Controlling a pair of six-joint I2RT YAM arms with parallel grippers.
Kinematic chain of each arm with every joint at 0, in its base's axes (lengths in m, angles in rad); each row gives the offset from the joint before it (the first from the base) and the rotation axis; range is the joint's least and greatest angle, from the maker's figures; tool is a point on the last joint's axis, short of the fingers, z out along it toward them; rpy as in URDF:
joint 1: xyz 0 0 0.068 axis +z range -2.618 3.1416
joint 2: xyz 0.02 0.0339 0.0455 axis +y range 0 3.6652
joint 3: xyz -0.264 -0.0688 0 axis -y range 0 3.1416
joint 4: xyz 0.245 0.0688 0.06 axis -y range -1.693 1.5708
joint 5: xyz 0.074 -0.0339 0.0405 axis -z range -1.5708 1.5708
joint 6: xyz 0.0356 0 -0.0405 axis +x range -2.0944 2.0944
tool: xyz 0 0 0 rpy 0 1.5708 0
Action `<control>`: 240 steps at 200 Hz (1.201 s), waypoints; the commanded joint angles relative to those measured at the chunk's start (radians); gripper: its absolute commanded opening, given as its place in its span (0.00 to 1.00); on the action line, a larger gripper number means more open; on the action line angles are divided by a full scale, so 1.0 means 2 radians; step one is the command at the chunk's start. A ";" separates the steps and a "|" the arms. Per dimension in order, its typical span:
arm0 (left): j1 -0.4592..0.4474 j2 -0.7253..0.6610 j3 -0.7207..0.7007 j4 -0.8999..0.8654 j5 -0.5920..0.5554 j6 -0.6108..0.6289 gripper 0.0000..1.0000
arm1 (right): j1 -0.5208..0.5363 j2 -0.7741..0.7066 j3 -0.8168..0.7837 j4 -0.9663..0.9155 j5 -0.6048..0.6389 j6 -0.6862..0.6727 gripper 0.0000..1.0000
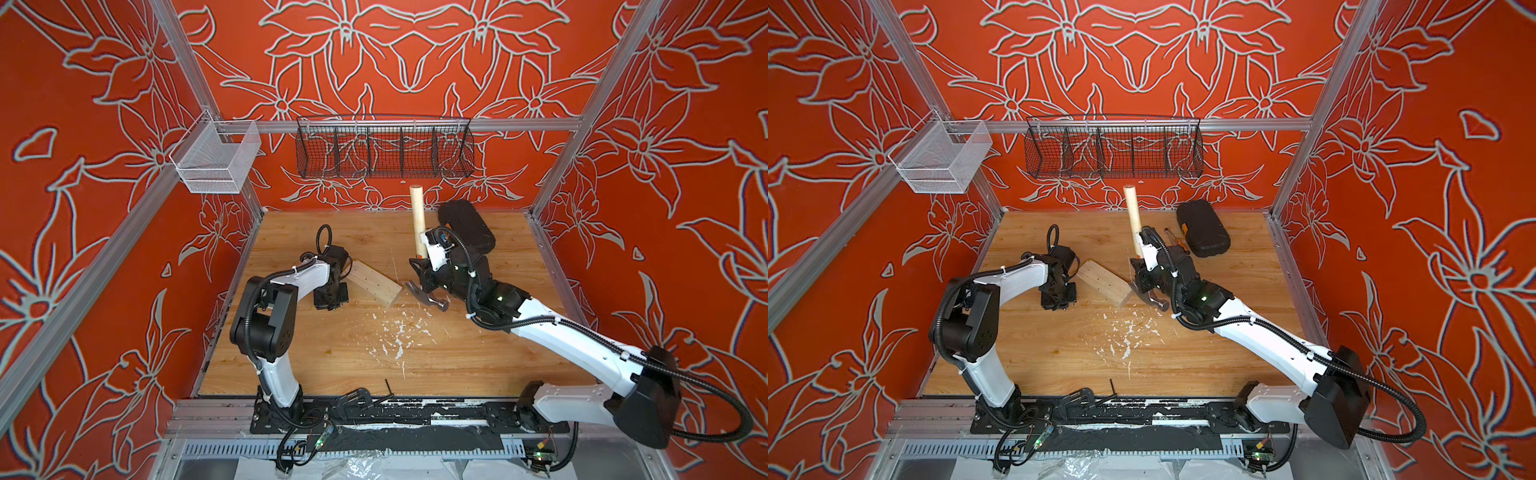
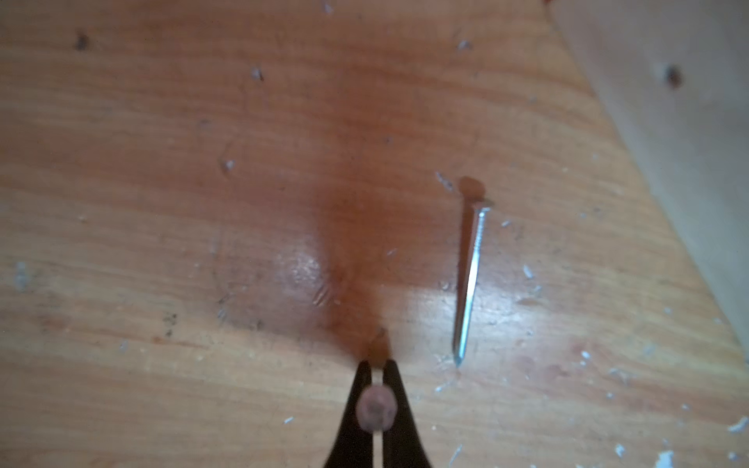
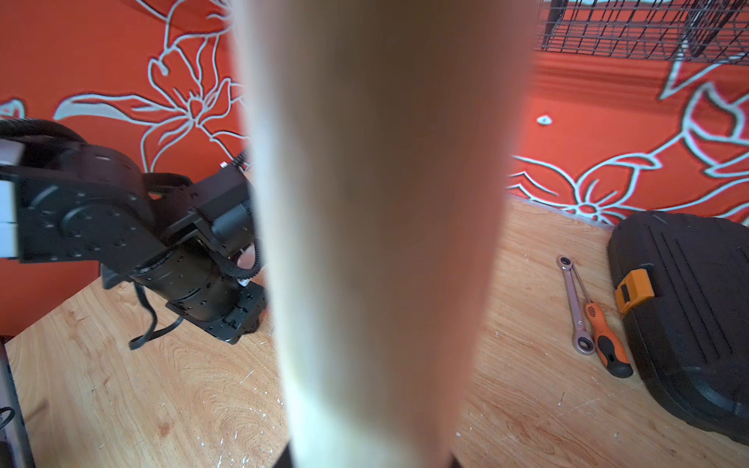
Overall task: Use a claw hammer to pull out a nail
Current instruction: Place the nail at the center of the board.
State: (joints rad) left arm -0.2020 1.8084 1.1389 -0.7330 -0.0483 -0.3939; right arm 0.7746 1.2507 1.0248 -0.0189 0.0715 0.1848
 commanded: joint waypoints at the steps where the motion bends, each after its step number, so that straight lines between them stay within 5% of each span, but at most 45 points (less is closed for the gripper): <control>1: 0.004 0.004 -0.003 -0.011 0.004 -0.006 0.00 | 0.001 -0.019 -0.001 0.045 0.000 0.010 0.00; 60: 0.004 -0.004 -0.015 -0.011 -0.004 -0.008 0.32 | 0.000 -0.012 -0.012 0.051 -0.015 0.020 0.00; 109: 0.004 -0.062 -0.026 -0.015 0.005 -0.012 0.38 | 0.001 -0.010 -0.012 0.052 -0.050 0.023 0.00; 123: 0.004 -0.096 -0.033 -0.007 0.027 -0.011 0.40 | 0.001 -0.008 -0.012 0.053 -0.061 0.024 0.00; 167: 0.001 -0.222 -0.069 0.046 0.136 -0.020 0.72 | 0.000 0.004 -0.025 0.071 -0.095 0.027 0.00; 202: -0.011 -0.319 -0.106 0.130 0.242 -0.032 0.76 | -0.001 0.016 -0.018 0.064 -0.142 0.022 0.00; 240: -0.014 -0.402 -0.119 0.177 0.293 -0.046 0.82 | -0.001 0.022 -0.019 0.065 -0.154 0.030 0.00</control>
State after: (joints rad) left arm -0.2237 1.0748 0.9016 -0.4797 0.4091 -0.4648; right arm 0.7746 1.3006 0.9642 0.0059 -0.1738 0.2188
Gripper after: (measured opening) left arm 0.810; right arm 0.236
